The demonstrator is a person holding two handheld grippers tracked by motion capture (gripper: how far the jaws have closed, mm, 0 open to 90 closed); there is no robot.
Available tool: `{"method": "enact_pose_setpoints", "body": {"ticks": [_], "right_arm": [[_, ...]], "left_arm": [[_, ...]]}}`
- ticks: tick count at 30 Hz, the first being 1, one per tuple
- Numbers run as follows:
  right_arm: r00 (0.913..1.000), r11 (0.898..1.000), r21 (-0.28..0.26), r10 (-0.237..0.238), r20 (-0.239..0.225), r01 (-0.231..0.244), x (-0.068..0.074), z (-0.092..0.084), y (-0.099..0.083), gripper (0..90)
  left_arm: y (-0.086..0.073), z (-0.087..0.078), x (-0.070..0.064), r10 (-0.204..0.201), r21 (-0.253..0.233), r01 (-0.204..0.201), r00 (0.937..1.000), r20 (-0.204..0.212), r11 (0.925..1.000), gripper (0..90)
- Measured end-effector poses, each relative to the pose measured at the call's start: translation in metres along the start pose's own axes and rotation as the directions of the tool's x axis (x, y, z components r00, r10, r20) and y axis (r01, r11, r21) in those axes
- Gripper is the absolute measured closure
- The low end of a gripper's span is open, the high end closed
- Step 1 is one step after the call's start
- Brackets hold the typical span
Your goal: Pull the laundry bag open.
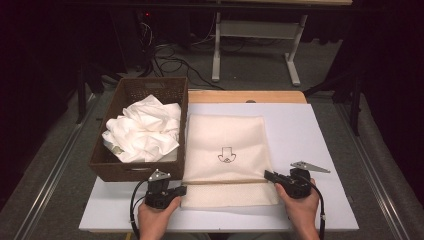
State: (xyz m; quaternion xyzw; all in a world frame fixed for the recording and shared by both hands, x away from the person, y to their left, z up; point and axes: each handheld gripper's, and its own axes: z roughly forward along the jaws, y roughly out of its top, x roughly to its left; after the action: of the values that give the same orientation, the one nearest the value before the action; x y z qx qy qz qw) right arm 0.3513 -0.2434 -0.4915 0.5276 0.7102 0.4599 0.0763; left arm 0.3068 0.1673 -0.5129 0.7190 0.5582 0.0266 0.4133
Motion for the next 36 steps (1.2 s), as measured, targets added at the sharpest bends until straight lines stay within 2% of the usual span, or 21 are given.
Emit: {"method": "enact_pose_setpoints", "body": {"ticks": [4, 7, 14, 17, 19, 21, 24, 25, 26, 27, 28, 30, 31, 32, 33, 35, 36], "right_arm": [[1.0000, 1.000, 0.007, 0.004, 0.007, -0.005, -0.002, 0.002, -0.001, 84.6], [0.9999, 1.000, 0.013, -0.005, 0.013, 0.004, -0.002, 0.003, -0.001, 84.6], [0.9993, 0.999, 0.036, 0.013, 0.034, -0.015, -0.007, 0.010, -0.004, 84.7], [0.9994, 0.999, 0.044, -0.011, 0.034, 0.009, -0.009, 0.012, -0.006, 84.9], [0.9982, 0.998, 0.055, -0.028, 0.053, 0.025, -0.008, 0.013, -0.007, 84.9], [0.9978, 0.998, 0.061, -0.022, 0.063, 0.018, -0.009, 0.014, -0.008, 84.9], [0.9987, 0.998, 0.063, -0.032, 0.040, 0.029, -0.011, 0.014, -0.009, 83.1], [0.9988, 0.998, 0.053, -0.039, 0.031, 0.037, -0.012, 0.013, -0.009, 78.5], [0.9986, 0.998, 0.038, -0.045, 0.027, 0.044, -0.012, 0.012, -0.009, 70.6], [0.9964, 0.997, 0.005, -0.072, 0.044, 0.072, -0.010, 0.007, -0.007, 50.0], [0.9964, 0.997, 0.005, -0.072, 0.044, 0.072, -0.010, 0.007, -0.007, 50.0], [0.9952, 0.994, -0.058, -0.093, 0.033, 0.094, -0.009, 0.002, -0.005, 31.3], [0.9949, 0.993, -0.063, -0.095, 0.035, 0.097, -0.008, 0.000, -0.003, 26.1], [0.9932, 0.992, -0.059, -0.108, 0.044, 0.110, -0.008, -0.002, -0.002, 18.6], [0.9898, 0.992, -0.035, -0.121, 0.076, 0.124, -0.005, -0.003, 0.000, 12.1], [0.9800, 0.987, 0.016, -0.161, 0.116, 0.160, 0.001, -0.004, 0.001, 11.6], [0.9786, 0.983, 0.029, -0.185, 0.090, 0.183, 0.004, -0.005, 0.002, 11.0]], "left_arm": [[-0.002, -0.005, 0.009, -0.021, -0.004, 0.021, 0.9998, 0.001, 0.9998, 87.7], [-0.002, -0.006, 0.011, -0.016, -0.002, 0.016, 0.9999, -0.001, 0.9999, 87.7], [-0.003, -0.010, 0.019, -0.002, 0.014, 0.002, 1.0000, 0.001, 0.9999, 87.9], [-0.004, -0.009, 0.020, 0.008, 0.016, -0.008, 1.0000, -0.005, 0.9998, 87.9], [-0.005, -0.008, 0.020, 0.012, 0.014, -0.012, 0.9999, -0.009, 0.9998, 88.0], [-0.006, -0.006, 0.021, 0.007, 0.003, -0.007, 1.0000, 0.002, 1.0000, 87.9], [-0.007, -0.008, 0.020, 0.016, -0.027, -0.016, 0.9998, -0.008, 0.9995, 87.0], [-0.008, -0.010, 0.019, 0.013, -0.053, -0.014, 0.9999, -0.007, 0.9985, 83.6], [-0.008, -0.012, 0.020, 0.009, -0.062, -0.009, 0.9999, -0.004, 0.9980, 74.3], [-0.008, -0.014, 0.020, 0.010, -0.066, -0.010, 0.9999, 0.005, 0.9978, 52.4], [-0.008, -0.015, 0.020, 0.013, -0.074, -0.012, 0.9998, 0.015, 0.9972, 52.4], [-0.008, -0.020, 0.018, 0.025, -0.094, -0.023, 0.9995, 0.021, 0.9954, 36.6], [-0.008, -0.021, 0.017, 0.031, -0.097, -0.028, 0.9991, 0.030, 0.9949, 30.7], [-0.008, -0.023, 0.016, 0.044, -0.099, -0.040, 0.9984, 0.036, 0.9943, 24.8], [-0.008, -0.025, 0.015, 0.060, -0.093, -0.057, 0.9976, 0.035, 0.9940, 18.0], [-0.008, -0.029, 0.013, 0.091, -0.091, -0.087, 0.9952, 0.036, 0.9920, 9.6], [-0.008, -0.032, 0.012, 0.106, -0.107, -0.106, 0.9943, -0.009, 0.9886, 6.4]]}}
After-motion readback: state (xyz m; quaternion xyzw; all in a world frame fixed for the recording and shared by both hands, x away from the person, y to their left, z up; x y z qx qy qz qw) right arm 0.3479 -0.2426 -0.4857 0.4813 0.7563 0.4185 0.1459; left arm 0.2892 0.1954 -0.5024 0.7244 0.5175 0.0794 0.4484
